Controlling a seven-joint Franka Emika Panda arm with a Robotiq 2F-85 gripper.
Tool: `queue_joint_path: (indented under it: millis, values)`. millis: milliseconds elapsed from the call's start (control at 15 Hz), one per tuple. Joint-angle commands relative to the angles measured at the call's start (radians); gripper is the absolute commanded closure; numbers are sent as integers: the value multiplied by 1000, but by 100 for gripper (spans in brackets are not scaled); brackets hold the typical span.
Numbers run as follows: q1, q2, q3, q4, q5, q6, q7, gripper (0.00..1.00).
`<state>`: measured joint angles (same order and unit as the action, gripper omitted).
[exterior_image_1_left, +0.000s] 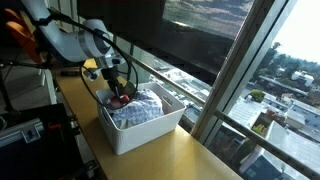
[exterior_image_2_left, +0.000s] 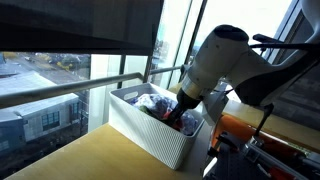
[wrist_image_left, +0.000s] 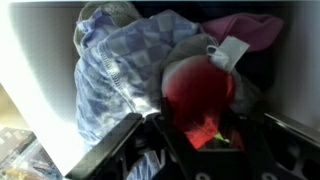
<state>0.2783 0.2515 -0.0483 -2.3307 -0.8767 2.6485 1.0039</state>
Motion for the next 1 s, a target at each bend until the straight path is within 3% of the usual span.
queue_joint_path:
  millis: [0,133,200,333,533,933]
  values:
    - [0,0,0,0,0,0,0,52]
    - [0,0,0,0,0,0,0,52]
    - [0,0,0,0,0,0,0,27]
    - [0,2,0,8,2,-1,-3,22]
    - [-7,-15,-7,20,2,-14,-15,0]
    - [-110,-113,9,68,43,-48,-114,0]
